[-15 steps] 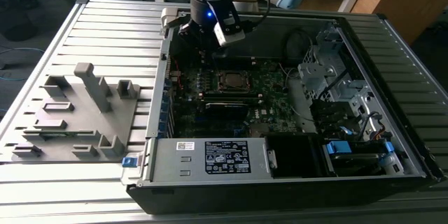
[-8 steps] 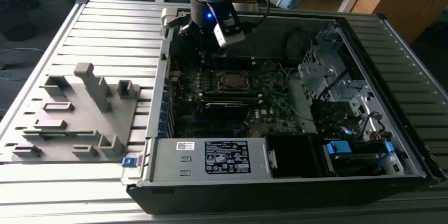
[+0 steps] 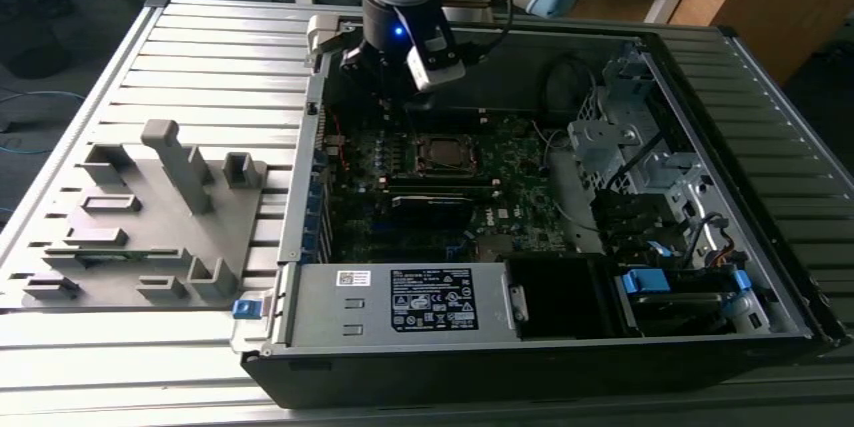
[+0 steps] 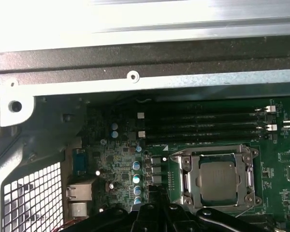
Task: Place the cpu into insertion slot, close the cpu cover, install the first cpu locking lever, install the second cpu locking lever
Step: 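Install the first cpu locking lever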
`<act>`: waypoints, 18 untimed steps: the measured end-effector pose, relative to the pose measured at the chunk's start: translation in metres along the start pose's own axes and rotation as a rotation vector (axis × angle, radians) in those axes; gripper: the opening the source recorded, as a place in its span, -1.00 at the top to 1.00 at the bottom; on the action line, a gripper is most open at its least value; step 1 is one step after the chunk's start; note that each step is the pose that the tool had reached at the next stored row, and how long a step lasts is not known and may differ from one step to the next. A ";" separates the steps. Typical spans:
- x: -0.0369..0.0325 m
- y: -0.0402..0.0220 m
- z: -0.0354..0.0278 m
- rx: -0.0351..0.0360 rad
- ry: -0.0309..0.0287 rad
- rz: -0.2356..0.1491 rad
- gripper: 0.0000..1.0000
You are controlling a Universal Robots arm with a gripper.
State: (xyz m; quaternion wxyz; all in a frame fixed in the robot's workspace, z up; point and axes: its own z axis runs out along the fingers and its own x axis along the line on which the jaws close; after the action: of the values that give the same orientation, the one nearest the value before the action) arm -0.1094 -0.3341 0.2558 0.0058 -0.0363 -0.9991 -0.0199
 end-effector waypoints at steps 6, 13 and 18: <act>0.0002 0.0003 0.0013 0.0000 0.0000 0.000 0.79; 0.0001 0.0004 0.0027 0.0004 0.0000 0.000 0.79; 0.0002 0.0003 0.0029 0.0005 0.0000 0.000 0.79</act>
State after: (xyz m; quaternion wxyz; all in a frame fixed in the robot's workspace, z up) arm -0.1096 -0.3336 0.2529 0.0058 -0.0363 -0.9991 -0.0197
